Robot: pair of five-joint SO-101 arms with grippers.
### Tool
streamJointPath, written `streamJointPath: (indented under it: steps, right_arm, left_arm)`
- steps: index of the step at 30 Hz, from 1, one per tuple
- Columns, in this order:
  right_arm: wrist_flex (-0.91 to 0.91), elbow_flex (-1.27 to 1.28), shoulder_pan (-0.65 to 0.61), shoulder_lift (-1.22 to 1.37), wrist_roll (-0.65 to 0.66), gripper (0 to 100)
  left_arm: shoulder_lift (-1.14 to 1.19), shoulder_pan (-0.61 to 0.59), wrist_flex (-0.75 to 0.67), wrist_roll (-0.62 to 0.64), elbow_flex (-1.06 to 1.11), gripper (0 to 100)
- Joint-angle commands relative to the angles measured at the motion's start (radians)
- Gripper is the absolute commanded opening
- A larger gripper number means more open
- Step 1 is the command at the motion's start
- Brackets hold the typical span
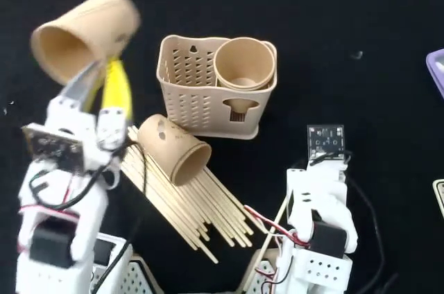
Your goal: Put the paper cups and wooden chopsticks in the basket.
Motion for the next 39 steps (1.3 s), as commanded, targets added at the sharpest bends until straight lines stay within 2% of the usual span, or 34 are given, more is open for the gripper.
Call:
streamJointPath:
  steps: [1, 5, 7, 14, 20, 23, 27, 33, 39]
  right_arm:
    - [-0.046, 0.01, 0.014, -0.09, 0.011, 21.5]
    - [-0.077, 0.028, 0.015, -0.09, 0.009, 21.4]
    - [-0.078, 0.03, 0.015, -0.09, 0.009, 21.4]
    - [-0.08, 0.033, 0.015, -0.09, 0.009, 21.4]
    - [-0.08, 0.033, 0.015, -0.09, 0.009, 21.4]
    - [-0.08, 0.033, 0.015, -0.09, 0.009, 21.4]
    - [-0.08, 0.033, 0.015, -0.09, 0.009, 21.4]
    - [-0.08, 0.033, 0.015, -0.09, 0.009, 21.4]
    - [-0.08, 0.033, 0.015, -0.09, 0.009, 21.4]
  left_arm:
    - [0.173, 0.142, -0.118, 0.014, -0.085, 3]
    - [0.411, 0.236, -0.117, 0.015, -0.232, 3]
    - [0.523, 0.263, -0.068, 0.015, -0.315, 3]
    - [0.781, 0.321, 0.362, 0.017, -0.779, 3]
    - [0.902, 0.367, 0.528, 0.012, -1.044, 3]
    - [0.968, 0.409, 0.634, 0.006, -1.121, 3]
    - [1.079, 0.415, 0.732, -0.107, -1.191, 3]
    - [1.195, 0.414, 0.848, -0.121, -1.32, 3]
    - [1.301, 0.377, 0.873, -0.123, -1.362, 3]
